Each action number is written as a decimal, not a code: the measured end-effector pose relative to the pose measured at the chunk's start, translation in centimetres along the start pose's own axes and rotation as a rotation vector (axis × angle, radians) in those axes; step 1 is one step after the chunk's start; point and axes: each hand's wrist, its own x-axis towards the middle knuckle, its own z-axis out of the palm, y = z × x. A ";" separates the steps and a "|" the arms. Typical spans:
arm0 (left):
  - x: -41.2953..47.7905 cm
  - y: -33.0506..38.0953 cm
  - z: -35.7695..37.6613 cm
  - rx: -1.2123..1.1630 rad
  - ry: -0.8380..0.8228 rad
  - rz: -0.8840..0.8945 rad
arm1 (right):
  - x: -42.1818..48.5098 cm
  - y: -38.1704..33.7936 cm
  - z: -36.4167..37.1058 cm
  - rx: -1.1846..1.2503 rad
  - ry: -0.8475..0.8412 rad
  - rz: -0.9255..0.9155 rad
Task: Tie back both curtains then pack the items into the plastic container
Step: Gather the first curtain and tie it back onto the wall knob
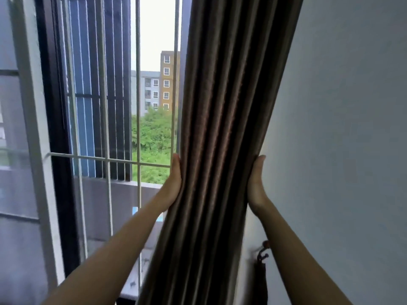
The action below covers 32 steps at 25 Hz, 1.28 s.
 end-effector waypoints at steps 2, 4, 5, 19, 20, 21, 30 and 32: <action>-0.8 -2.7 1.5 -0.029 0.004 -0.051 | -1.6 1.5 1.2 0.061 -0.015 0.116; -1.4 -4.6 2.7 -0.097 -0.057 -0.121 | -3.3 2.7 2.3 0.103 -0.038 0.173; -1.6 -5.2 3.1 -0.108 -0.071 -0.143 | -4.0 3.2 2.7 0.098 -0.040 0.174; -4.5 -4.9 11.7 -0.075 -0.254 -0.207 | -9.9 3.7 -2.2 -0.086 0.205 0.373; -4.7 -5.0 12.3 -0.065 -0.268 -0.186 | -10.1 3.5 -2.7 -0.079 0.205 0.317; -4.7 -5.0 12.6 -0.058 -0.276 -0.158 | -10.2 3.3 -3.2 -0.049 0.184 0.245; -4.5 -3.5 9.6 -0.008 -0.196 0.085 | -10.0 1.2 -7.2 -0.240 0.346 -0.019; -3.9 -1.9 8.5 0.219 -0.013 0.195 | -10.0 -0.6 -6.7 -0.447 0.623 -0.269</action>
